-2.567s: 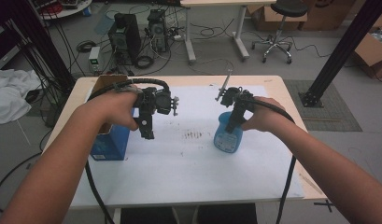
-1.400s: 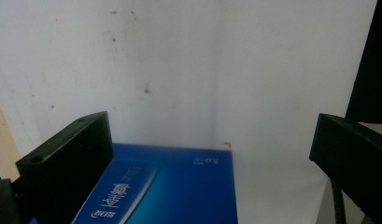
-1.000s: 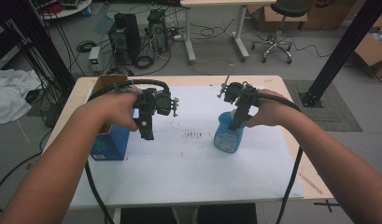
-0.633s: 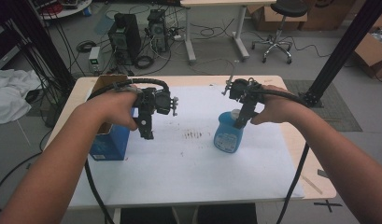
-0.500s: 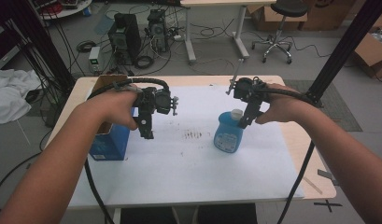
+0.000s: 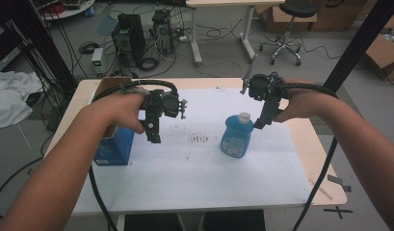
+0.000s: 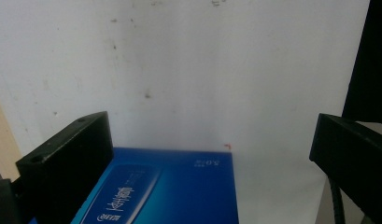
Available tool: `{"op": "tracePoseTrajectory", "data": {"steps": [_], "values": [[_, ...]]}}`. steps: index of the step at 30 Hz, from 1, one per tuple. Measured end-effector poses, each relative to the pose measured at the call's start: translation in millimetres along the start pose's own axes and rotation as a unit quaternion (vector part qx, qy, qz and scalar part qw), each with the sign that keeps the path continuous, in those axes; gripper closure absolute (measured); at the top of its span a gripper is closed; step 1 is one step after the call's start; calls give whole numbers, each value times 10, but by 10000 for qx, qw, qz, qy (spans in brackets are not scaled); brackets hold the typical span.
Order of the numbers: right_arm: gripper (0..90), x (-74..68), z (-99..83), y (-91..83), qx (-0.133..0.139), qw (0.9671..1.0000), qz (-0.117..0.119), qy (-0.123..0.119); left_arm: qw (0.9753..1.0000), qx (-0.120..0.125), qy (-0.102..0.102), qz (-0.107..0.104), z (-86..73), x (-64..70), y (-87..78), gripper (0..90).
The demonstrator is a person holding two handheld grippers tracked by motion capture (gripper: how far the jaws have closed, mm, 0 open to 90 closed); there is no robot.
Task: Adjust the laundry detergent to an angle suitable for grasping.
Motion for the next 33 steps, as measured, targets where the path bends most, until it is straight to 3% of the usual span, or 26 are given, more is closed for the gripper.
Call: {"op": "tracePoseTrajectory", "data": {"steps": [4,12,18,33], "values": [[0,-29,30,-5,-16,9998,23,-188,10000,12,-14,-29,-11,7,-4,0],[0,-67,29,-92,-57,9994,77,-342,10000,5,-29,-52,-10,-4,-6,0],[0,-91,1,-172,-28,9993,78,-353,10000,14,-39,-35,2,-8,-14,0],[0,-124,33,-140,-79,9990,10,-437,10000,47,-19,-10,23,-31,-14,0]]}}
Point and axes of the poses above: each handheld gripper's, and its own axes: y roughly forward along the jaws, z roughly out of its top, x roughly to its right, the point moved 7 cm from there along y, roughly forward along the jaws, and after that the axes turned 7 degrees about -x, right-handed, at the moved point
